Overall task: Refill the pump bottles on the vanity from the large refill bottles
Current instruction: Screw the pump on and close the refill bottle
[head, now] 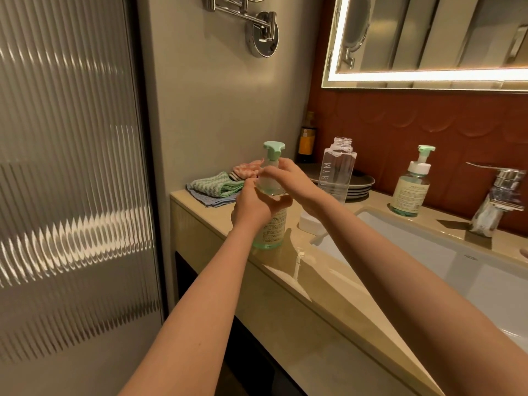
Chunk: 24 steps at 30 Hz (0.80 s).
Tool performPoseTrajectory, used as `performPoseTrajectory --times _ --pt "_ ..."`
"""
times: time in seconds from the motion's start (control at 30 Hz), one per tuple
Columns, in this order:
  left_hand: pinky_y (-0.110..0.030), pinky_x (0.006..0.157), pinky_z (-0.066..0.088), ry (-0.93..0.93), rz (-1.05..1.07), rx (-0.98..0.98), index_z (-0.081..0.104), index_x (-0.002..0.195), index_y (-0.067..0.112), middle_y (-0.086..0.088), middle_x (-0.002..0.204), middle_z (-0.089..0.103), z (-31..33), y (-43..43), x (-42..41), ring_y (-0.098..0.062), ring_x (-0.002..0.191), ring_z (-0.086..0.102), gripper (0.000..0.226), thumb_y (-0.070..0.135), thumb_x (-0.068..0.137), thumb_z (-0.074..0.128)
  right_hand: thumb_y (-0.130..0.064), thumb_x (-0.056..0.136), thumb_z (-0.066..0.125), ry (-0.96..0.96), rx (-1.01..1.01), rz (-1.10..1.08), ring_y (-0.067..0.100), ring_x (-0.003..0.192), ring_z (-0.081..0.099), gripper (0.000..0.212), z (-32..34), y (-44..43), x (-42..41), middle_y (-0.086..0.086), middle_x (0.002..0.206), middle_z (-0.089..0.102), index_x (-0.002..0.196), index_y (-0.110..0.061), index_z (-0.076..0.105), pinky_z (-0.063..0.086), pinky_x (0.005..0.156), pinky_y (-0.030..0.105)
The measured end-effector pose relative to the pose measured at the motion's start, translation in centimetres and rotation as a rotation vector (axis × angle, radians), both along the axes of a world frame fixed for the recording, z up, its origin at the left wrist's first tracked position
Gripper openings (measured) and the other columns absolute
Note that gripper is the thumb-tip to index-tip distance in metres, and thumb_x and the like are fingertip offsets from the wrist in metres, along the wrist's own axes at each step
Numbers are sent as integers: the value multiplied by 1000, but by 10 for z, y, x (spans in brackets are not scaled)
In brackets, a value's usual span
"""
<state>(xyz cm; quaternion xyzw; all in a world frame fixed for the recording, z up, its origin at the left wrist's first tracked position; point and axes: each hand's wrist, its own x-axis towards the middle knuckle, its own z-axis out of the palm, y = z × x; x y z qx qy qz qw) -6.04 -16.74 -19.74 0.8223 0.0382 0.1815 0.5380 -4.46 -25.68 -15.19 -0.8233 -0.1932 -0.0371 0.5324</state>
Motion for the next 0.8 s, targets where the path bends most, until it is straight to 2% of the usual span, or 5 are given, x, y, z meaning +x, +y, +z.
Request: performPoseTrajectory --times 0.1,0.23,0.43,0.63,0.8 --pt "-45 93 45 21 5 -16 44 117 20 -3 117 60 0 -1 0 -26 110 55 63 39 68 79 -21 81 68 -73 -54 -19 15 87 63 27 1 -10 -1 3 97 66 107 -10 66 49 69 22" --pt "-47 96 44 10 7 -20 43 130 22 -4 124 59 0 -1 -2 -28 115 54 69 37 71 75 -40 71 75 -273 -226 -293 17 84 64 27 -1 0 -2 2 89 67 84 -21 63 53 74 36" --pt "-40 93 43 4 16 -24 43 130 21 -5 124 58 0 -1 -2 -29 115 53 64 34 76 72 -25 75 75 -122 -32 -122 22 94 65 22 -5 0 -2 4 95 67 93 -19 64 53 81 36" --pt "-47 100 39 21 77 18 40 132 20 -10 128 56 3 -5 -3 -34 120 50 58 31 82 66 -32 71 76 -202 -55 -240 15 84 64 23 -9 5 -3 1 88 68 89 -20 67 55 77 36" --pt "-42 99 33 8 166 73 38 132 17 -10 129 54 0 -11 -7 -33 121 49 49 29 89 57 -32 74 72 -265 -52 -345 14 81 62 17 -13 15 -7 -3 81 63 84 -24 62 52 73 32"
